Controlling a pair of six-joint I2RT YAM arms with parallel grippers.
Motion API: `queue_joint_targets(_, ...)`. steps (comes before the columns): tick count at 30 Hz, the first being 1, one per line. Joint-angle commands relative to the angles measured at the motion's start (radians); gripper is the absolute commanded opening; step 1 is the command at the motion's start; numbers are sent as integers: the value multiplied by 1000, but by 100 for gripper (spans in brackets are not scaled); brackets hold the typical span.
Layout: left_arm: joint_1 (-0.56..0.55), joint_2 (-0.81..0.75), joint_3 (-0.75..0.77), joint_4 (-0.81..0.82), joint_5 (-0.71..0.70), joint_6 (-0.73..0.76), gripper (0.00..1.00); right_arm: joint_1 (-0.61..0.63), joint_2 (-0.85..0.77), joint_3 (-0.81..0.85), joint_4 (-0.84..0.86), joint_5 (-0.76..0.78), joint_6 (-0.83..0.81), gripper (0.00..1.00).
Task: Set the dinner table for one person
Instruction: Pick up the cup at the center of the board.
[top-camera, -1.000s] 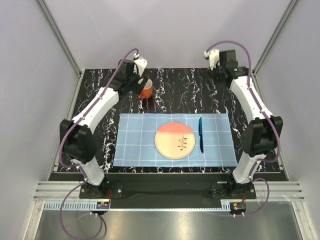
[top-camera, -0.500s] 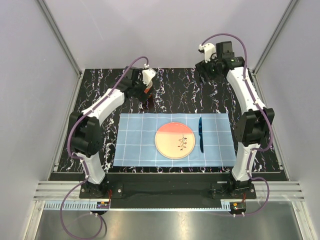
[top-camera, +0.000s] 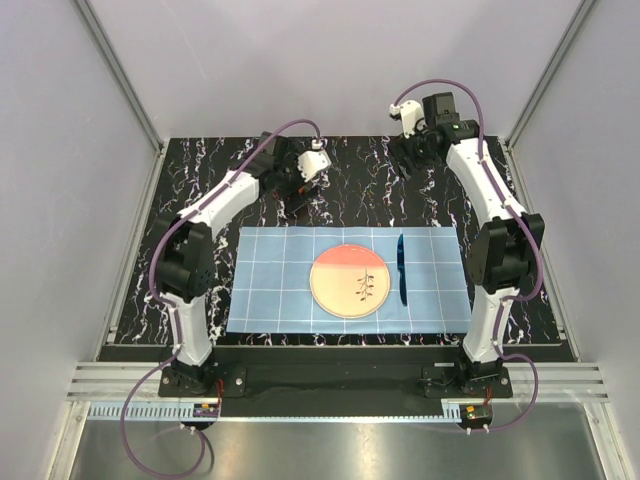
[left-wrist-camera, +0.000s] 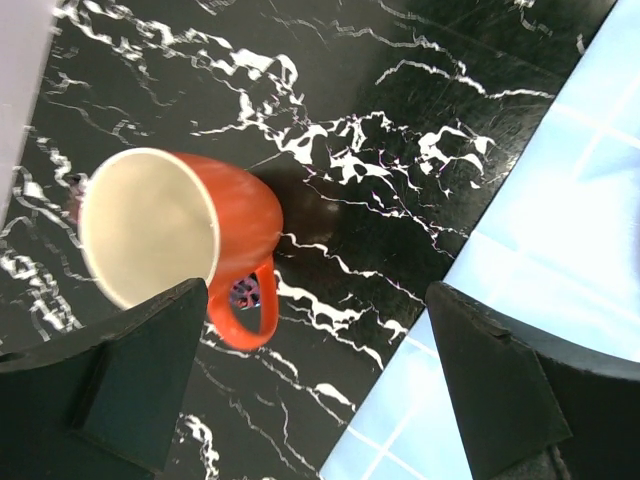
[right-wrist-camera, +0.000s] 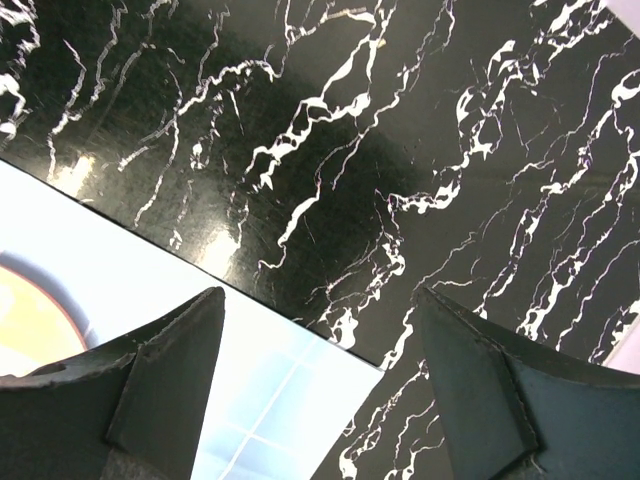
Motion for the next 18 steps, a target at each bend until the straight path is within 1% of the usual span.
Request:
queue_joint_targets(1, 2, 32, 72, -3, 35, 32, 99, 7, -62, -14, 28, 31, -23, 84)
queue_joint_targets(18, 24, 141, 189, -11, -40, 32, 98, 7, -72, -20, 36, 25, -3, 82)
